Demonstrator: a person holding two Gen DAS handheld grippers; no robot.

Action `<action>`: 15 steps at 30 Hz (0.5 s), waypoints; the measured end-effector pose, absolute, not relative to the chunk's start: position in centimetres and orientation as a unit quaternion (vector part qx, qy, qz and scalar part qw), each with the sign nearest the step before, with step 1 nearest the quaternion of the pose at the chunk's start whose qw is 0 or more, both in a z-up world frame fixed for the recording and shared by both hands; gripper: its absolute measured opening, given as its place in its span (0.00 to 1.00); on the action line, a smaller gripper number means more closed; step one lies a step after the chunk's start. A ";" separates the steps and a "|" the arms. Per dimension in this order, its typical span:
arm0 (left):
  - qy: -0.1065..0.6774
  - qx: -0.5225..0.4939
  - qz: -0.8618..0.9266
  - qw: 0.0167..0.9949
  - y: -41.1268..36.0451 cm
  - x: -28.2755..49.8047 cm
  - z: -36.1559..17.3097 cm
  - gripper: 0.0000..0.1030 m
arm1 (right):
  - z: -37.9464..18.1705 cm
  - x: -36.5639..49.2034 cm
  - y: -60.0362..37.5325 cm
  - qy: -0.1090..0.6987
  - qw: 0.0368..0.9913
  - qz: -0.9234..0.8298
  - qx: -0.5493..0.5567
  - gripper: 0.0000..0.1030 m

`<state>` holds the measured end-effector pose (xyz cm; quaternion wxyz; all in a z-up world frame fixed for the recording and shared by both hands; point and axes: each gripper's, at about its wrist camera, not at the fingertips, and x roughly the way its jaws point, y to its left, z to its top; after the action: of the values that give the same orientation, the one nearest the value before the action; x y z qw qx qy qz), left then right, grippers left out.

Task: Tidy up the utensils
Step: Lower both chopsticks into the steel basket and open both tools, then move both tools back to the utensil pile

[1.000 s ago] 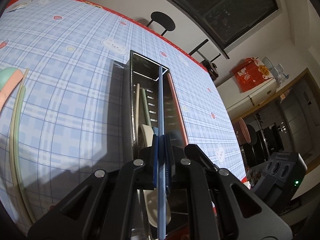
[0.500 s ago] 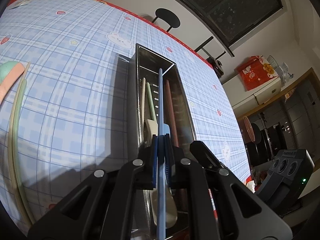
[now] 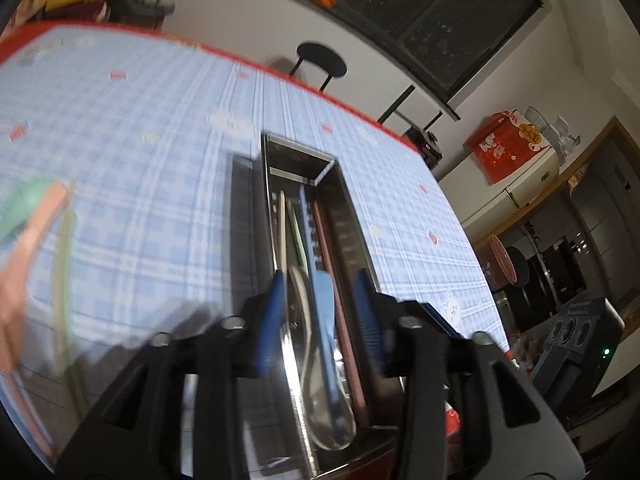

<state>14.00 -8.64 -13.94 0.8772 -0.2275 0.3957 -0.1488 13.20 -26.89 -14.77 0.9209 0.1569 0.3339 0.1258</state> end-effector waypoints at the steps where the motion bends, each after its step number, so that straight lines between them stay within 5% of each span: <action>1: 0.388 -0.221 -0.147 0.883 -8.3 13.7 -13.4 0.56 | -14.6 13.1 -26.9 0.332 0.922 0.124 0.156 0.63; 6: 0.348 -0.188 -0.133 0.909 -6.2 12.0 -10.8 0.88 | -13.2 12.2 -26.5 0.322 0.928 0.119 0.142 0.95; 15: 0.320 -0.117 -0.082 0.937 -0.1 8.7 -8.7 0.94 | -11.9 11.1 -24.3 0.318 0.934 0.115 0.117 0.94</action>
<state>8.68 -0.10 -8.70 0.9366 -0.1173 0.3197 -0.0824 11.09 -24.27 -11.89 0.9339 0.1165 0.3181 0.1146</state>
